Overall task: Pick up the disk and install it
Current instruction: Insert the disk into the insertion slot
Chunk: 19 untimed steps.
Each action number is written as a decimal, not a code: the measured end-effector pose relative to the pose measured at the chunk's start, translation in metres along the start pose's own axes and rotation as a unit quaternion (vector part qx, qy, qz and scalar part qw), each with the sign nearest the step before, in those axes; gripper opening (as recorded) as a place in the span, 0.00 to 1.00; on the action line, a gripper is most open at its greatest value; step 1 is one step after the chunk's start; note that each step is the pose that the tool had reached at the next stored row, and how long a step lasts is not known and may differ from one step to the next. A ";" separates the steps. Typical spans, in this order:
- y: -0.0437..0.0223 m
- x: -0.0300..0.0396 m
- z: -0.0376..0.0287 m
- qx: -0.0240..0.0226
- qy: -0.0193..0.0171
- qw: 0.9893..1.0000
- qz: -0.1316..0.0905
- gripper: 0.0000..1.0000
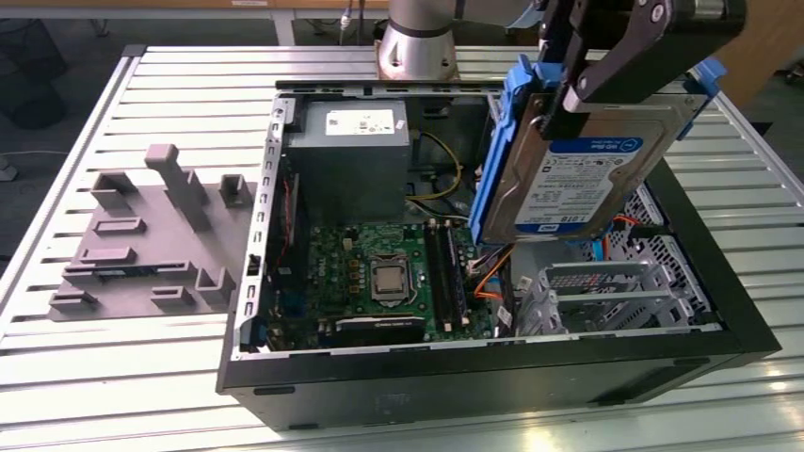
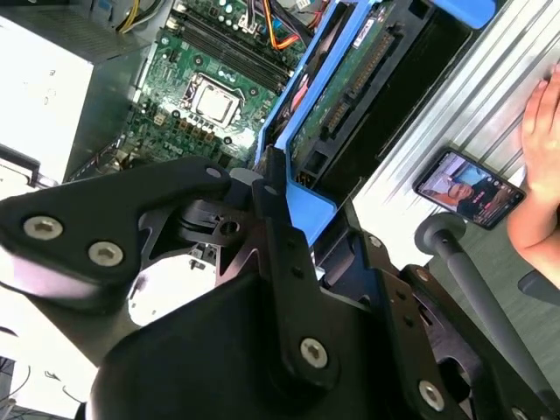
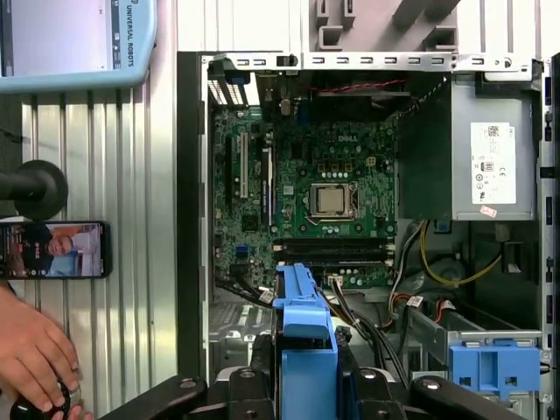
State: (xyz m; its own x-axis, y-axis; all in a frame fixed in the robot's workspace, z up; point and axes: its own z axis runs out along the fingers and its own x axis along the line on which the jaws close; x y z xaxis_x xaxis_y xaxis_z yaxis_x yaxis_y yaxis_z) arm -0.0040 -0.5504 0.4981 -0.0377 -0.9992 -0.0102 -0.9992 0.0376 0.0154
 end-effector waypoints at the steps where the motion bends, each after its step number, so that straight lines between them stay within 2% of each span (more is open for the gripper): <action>1: -0.0001 0.0000 0.0000 0.000 0.000 1.000 0.000 0.36; 6: -0.0002 0.0003 0.0001 0.000 0.000 1.000 0.000 0.36; 12: -0.0019 0.0115 0.0044 0.000 0.000 1.000 0.000 0.36; 14: -0.0066 0.0121 0.0064 0.000 0.000 1.000 0.000 0.36; 18: -0.0221 0.0116 0.0104 0.000 0.000 1.000 0.000 0.36; 19: -0.0235 0.0116 0.0107 0.000 0.000 1.000 0.000 0.36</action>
State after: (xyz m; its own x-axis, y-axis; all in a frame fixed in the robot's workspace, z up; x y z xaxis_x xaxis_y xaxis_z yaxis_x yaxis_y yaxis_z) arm 0.0188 -0.5628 0.4869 -0.0370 -0.9993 -0.0102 -0.9992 0.0368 0.0154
